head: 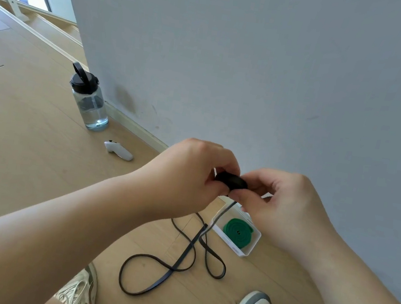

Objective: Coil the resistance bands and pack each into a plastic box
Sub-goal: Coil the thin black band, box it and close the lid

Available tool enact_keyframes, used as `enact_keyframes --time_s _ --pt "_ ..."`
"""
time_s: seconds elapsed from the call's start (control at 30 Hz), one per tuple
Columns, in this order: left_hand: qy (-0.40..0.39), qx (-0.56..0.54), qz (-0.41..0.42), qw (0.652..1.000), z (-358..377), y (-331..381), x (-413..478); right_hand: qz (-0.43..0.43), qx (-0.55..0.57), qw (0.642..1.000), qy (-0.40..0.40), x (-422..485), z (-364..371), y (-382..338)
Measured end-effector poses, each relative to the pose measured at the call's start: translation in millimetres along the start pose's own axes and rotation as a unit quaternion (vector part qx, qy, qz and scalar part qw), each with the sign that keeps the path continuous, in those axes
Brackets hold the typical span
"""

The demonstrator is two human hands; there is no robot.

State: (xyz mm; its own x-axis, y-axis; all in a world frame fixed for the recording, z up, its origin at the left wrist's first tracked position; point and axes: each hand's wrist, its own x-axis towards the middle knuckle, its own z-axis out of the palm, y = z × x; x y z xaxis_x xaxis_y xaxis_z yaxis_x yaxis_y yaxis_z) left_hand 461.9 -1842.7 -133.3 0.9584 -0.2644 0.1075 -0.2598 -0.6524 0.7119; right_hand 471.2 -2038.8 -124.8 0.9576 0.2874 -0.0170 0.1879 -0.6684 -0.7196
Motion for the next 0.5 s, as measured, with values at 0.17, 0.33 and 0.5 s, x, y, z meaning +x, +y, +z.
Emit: enact_keyframes --time_s 0.17,0.33,0.5 --pt "0.028 -0.221 -0.128 0.966 -8.6 4.4 0.8 0.074 0.185 0.98 0.02 2.2 -8.4 3.1" --pt "0.019 -0.08 -0.081 0.993 -4.2 1.1 1.9 0.047 0.065 0.997 0.019 2.2 -5.0 5.2" --pt "0.029 0.025 0.029 0.999 4.7 0.2 2.9 -0.063 -0.092 0.993 0.036 3.8 3.5 4.3"
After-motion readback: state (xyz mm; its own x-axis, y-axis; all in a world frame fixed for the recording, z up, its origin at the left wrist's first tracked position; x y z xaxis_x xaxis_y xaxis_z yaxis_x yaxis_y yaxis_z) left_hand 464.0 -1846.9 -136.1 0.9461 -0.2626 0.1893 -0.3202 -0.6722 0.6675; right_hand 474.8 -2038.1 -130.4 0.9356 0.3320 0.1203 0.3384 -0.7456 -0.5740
